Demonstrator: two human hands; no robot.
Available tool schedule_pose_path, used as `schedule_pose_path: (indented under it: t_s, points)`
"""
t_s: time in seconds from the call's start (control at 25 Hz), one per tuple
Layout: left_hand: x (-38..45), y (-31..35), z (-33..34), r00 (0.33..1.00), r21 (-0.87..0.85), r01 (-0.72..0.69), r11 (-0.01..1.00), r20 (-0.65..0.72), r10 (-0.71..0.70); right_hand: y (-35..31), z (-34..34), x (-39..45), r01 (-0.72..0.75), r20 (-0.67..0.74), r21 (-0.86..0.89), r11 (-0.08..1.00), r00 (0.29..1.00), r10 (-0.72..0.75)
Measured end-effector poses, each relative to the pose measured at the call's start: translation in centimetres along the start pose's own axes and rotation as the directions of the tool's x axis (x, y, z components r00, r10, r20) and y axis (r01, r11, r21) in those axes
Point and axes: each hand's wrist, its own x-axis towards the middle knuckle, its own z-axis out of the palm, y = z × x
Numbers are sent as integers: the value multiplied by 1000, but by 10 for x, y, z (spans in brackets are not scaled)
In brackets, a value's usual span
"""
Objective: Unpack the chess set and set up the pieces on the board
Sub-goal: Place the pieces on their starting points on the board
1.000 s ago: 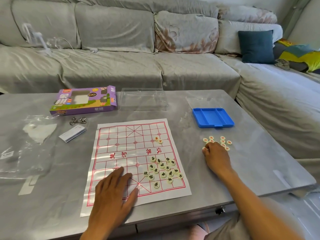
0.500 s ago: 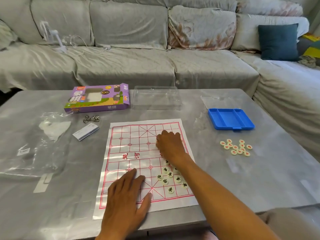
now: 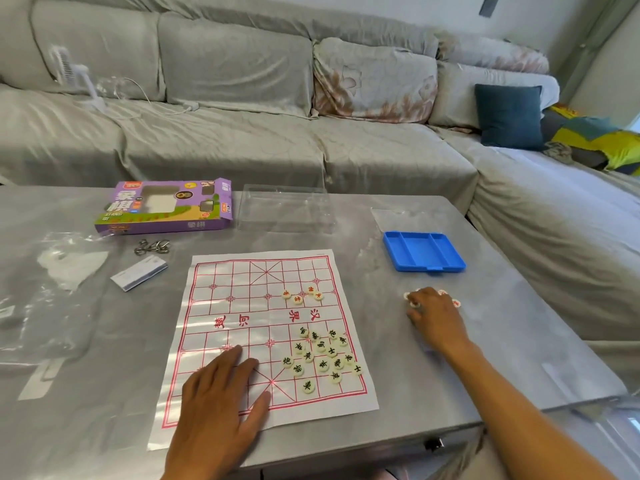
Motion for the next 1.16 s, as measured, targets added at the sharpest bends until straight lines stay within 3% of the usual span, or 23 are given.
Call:
schedule_pose_path:
  t_s: [0.12, 0.4, 0.68, 0.96, 1.16]
  points:
    - [-1, 0, -2, 1000, 5, -10, 1000, 8, 10, -3, 8, 2, 30, -68, 10, 999, 997, -30]
    - [0, 1, 0, 1000, 2, -8, 1000, -21, 8, -6, 15, 15, -55, -78, 220, 974, 994, 74]
    - [0, 0, -1, 1000, -40, -7, 999, -6, 7, -9, 15, 22, -18, -58, 119, 993, 998, 25]
    - [1, -2, 0, 1000, -42, 4, 999, 23, -3, -38, 18, 18, 76, -14, -36, 996, 997, -76]
    - [1, 1, -1, 1000, -48, 14, 999, 22, -13, -88, 16, 24, 237, -88, 141, 961, 970, -226]
